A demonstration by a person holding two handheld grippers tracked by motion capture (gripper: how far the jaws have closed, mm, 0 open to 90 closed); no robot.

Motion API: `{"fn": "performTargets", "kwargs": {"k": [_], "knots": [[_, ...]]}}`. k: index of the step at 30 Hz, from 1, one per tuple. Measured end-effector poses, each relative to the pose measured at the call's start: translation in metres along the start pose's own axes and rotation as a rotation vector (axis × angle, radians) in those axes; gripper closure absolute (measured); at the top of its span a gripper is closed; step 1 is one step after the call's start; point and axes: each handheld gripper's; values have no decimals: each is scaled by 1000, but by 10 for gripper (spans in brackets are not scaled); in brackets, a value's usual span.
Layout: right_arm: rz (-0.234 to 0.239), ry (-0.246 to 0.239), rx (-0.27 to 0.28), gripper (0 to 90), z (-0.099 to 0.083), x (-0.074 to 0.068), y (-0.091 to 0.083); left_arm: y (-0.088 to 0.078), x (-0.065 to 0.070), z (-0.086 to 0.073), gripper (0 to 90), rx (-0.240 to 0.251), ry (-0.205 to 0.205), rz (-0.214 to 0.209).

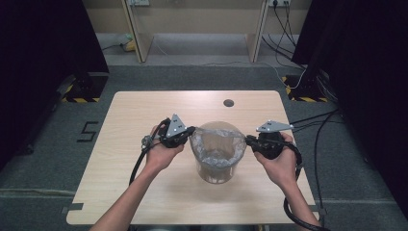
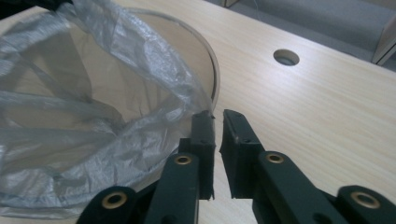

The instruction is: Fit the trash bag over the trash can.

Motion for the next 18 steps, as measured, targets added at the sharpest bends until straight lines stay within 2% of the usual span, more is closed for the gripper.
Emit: {"fn": "performTargets", "kwargs": {"k": [5, 10, 14, 16, 18], "knots": [[1, -25, 32, 768, 4, -2, -11, 2, 0, 3, 900, -10, 9, 6], [37, -46, 79, 716, 6, -6, -23, 4, -1, 5, 900, -12, 12, 20], [42, -56, 90, 706, 6, -7, -26, 4, -2, 7, 900, -15, 19, 24], [60, -71, 96, 701, 8, -9, -26, 5, -2, 9, 900, -15, 20, 25], [67, -80, 86, 720, 10, -10, -24, 5, -1, 10, 900, -16, 24, 28]]}}
Point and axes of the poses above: each handheld gripper's, and its own axes: y roughly forward along the jaws, z roughly out of its top, x roughly to its right, and after that the axes turned 13 degrees about -x, right-handed
